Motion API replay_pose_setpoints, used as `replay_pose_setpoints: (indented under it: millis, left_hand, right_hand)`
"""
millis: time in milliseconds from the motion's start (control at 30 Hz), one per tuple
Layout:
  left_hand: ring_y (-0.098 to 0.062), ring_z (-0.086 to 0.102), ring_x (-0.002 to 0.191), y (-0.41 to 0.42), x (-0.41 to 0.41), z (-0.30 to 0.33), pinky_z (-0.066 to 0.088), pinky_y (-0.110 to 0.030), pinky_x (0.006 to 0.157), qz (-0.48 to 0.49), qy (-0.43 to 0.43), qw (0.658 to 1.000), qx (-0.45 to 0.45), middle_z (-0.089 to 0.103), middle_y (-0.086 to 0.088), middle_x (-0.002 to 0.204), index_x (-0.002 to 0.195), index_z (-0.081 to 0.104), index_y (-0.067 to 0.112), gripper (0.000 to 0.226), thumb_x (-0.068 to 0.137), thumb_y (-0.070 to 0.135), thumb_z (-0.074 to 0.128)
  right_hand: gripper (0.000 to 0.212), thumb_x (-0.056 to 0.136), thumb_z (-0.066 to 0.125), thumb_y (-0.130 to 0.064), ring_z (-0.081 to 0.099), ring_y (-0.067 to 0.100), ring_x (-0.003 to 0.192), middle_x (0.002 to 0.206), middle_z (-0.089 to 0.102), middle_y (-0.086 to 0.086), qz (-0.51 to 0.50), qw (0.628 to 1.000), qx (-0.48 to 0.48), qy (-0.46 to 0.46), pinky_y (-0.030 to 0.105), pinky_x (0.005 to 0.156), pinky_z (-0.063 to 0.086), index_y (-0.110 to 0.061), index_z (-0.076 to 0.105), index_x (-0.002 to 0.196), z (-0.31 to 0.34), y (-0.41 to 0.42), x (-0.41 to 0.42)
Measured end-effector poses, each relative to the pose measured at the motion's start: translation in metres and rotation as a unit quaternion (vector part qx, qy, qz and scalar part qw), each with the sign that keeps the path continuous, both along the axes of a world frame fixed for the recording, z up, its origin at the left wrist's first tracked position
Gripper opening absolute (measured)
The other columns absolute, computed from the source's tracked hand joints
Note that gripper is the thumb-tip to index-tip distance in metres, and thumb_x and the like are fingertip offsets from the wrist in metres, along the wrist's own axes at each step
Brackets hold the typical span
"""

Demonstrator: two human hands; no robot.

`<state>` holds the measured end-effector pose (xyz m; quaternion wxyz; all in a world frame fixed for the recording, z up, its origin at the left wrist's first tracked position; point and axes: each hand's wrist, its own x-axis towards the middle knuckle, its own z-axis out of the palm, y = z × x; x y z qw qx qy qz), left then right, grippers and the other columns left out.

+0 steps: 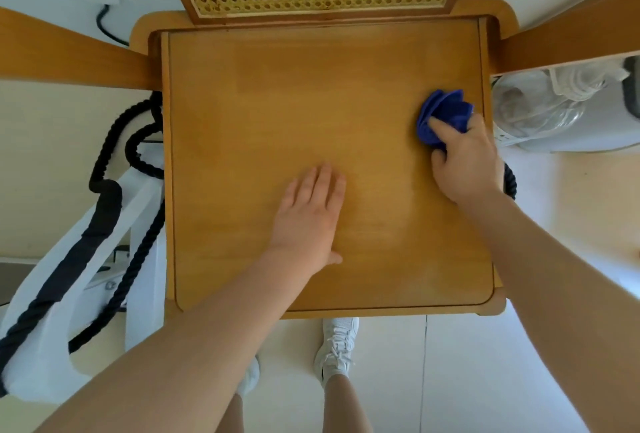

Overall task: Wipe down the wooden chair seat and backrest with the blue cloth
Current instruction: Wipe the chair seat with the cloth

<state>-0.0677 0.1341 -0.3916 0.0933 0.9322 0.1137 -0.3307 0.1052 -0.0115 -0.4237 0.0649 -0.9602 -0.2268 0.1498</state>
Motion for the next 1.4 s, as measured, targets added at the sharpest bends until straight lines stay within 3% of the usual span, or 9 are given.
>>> replay_pose_setpoints:
  millis: [133,367,600,733,867,1000,1067,1233,1400]
  left_hand:
    - [-0.027,-0.013,0.141,-0.007,-0.001,-0.004,-0.004,-0.040,0.114,0.011,0.010,1.000,-0.001,-0.025,-0.011,0.152,0.146,-0.015,0.016,0.117,0.073,0.050,0.070]
    - [-0.028,-0.014,0.141,-0.017,0.005,-0.009,0.000,-0.039,0.114,0.052,0.022,0.998,-0.006,-0.024,-0.012,0.152,0.147,-0.010,0.013,0.115,0.073,0.034,0.075]
    - [-0.025,-0.014,0.142,-0.015,0.006,-0.004,0.005,-0.037,0.114,0.068,0.030,0.997,-0.022,-0.025,-0.008,0.152,0.147,-0.009,0.015,0.115,0.072,0.034,0.076]
    - [-0.024,-0.015,0.142,-0.015,0.007,-0.006,0.005,-0.037,0.114,0.076,0.032,0.996,-0.021,-0.025,-0.007,0.152,0.147,-0.009,0.016,0.114,0.072,0.032,0.076]
    - [-0.023,-0.014,0.142,-0.015,0.004,-0.006,0.007,-0.036,0.114,0.074,0.031,0.997,-0.020,-0.025,-0.006,0.152,0.147,-0.008,0.016,0.115,0.072,0.033,0.076]
    - [-0.022,-0.014,0.142,-0.015,0.005,-0.003,0.011,-0.038,0.114,0.082,0.033,0.996,-0.026,-0.026,-0.005,0.152,0.148,-0.007,0.018,0.114,0.072,0.031,0.077]
    - [-0.022,-0.014,0.142,-0.015,0.006,0.000,0.012,-0.038,0.114,0.083,0.035,0.996,-0.028,-0.025,-0.004,0.153,0.148,-0.006,0.018,0.113,0.072,0.032,0.077]
    - [-0.020,-0.014,0.142,-0.014,0.004,-0.004,0.012,-0.037,0.114,0.087,0.023,0.996,-0.027,-0.026,-0.002,0.153,0.148,-0.005,0.019,0.114,0.070,0.031,0.078]
    - [-0.021,-0.015,0.142,-0.016,0.002,-0.005,0.009,-0.038,0.114,0.085,0.032,0.996,-0.015,-0.027,-0.004,0.152,0.148,-0.007,0.018,0.113,0.073,0.031,0.076]
  right_hand:
    - [0.053,0.084,0.058,-0.010,0.051,0.039,0.100,0.120,0.049,0.020,0.164,0.986,0.020,0.016,0.042,0.076,0.048,-0.028,0.052,0.133,0.004,-0.030,-0.016]
    - [0.048,0.087,0.052,-0.010,0.044,0.040,0.115,0.130,0.042,0.020,-0.004,0.998,0.060,-0.017,0.044,0.091,0.045,-0.026,0.053,0.132,-0.008,-0.032,0.034]
    - [0.048,0.078,0.057,-0.015,0.057,0.039,0.093,0.120,0.055,0.019,0.144,0.986,0.047,0.074,0.035,0.072,0.047,-0.022,0.060,0.126,0.006,-0.080,-0.013]
    - [0.054,0.078,0.043,-0.024,0.054,0.042,0.101,0.121,0.053,0.022,0.048,0.998,0.034,0.004,0.045,0.081,0.048,-0.022,0.056,0.130,-0.002,-0.080,0.016]
    - [0.053,0.078,0.046,-0.025,0.057,0.036,0.096,0.126,0.052,0.015,-0.010,0.998,0.042,0.049,0.036,0.079,0.048,-0.026,0.056,0.130,0.002,-0.079,-0.035]
    - [0.051,0.069,0.059,-0.018,0.064,0.035,0.073,0.113,0.063,0.017,0.078,0.991,0.039,0.100,0.032,0.055,0.051,-0.020,0.065,0.119,0.016,-0.099,-0.095]
    - [0.051,0.069,0.068,-0.011,0.064,0.037,0.077,0.110,0.063,0.020,0.157,0.984,0.015,0.084,0.037,0.055,0.054,-0.018,0.065,0.119,0.015,-0.109,-0.086]
    - [0.051,0.087,0.052,-0.016,0.052,0.039,0.100,0.126,0.048,0.019,-0.042,0.999,-0.024,0.001,0.040,0.078,0.049,-0.023,0.047,0.137,0.008,-0.106,-0.048]
    - [0.050,0.080,0.061,-0.020,0.060,0.033,0.085,0.122,0.055,0.016,0.068,0.994,-0.006,0.084,0.034,0.059,0.050,-0.025,0.055,0.129,0.015,-0.083,-0.123]
